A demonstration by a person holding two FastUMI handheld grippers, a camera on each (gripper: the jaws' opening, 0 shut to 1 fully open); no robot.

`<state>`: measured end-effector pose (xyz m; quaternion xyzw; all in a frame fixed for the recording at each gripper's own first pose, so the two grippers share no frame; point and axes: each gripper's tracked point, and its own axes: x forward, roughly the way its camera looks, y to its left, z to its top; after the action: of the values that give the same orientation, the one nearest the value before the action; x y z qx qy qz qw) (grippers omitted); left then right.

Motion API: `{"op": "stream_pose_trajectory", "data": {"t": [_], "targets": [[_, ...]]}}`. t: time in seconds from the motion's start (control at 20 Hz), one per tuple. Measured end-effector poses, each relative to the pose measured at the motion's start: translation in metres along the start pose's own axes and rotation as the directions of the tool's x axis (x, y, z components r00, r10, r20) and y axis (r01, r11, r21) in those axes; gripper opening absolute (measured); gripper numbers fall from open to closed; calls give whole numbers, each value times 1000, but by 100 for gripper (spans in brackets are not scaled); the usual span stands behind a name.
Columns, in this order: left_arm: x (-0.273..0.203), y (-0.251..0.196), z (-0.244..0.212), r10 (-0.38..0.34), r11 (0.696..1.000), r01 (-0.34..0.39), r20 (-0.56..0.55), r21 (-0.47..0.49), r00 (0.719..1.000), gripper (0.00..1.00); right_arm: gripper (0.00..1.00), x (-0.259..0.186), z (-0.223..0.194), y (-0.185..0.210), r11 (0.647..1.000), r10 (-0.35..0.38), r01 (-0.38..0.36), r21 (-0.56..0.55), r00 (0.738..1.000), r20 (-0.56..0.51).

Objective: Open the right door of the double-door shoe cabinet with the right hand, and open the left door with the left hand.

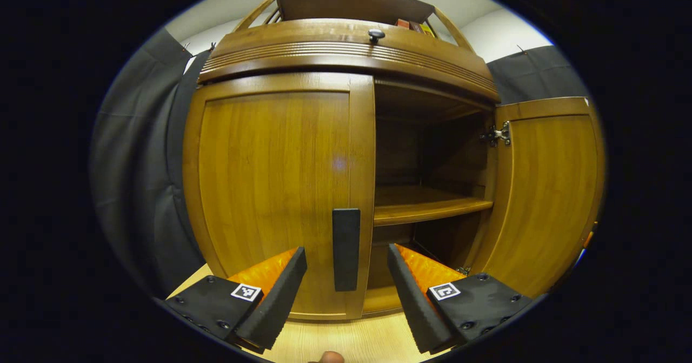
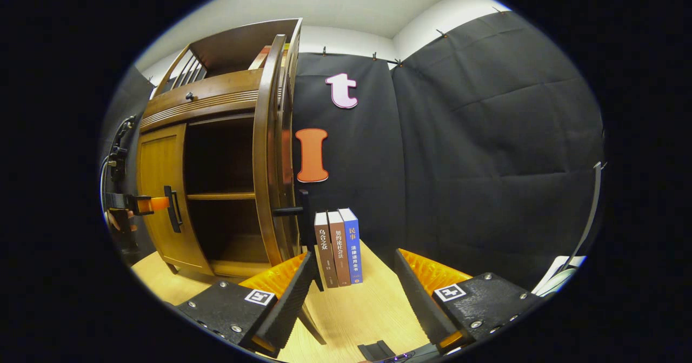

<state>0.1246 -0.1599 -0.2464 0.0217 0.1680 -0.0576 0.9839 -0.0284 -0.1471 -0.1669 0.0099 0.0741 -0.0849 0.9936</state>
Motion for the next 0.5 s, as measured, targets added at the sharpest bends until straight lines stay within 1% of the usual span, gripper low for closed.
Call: {"op": "stream_pose_trajectory", "data": {"t": [0.05,0.2,0.5], "targets": [[6,3,-1,15,1000,-15,5,11,1000,96,92,1,1,2,1000,4,-4,0,1000,0],[20,13,-7,53,996,-54,14,67,999,95,92,0,2,3,1000,2,-2,-7,1000,5],[37,9,-16,22,999,-22,6,34,1000,96,92,0,3,1,1000,-15,15,7,1000,10]]}}
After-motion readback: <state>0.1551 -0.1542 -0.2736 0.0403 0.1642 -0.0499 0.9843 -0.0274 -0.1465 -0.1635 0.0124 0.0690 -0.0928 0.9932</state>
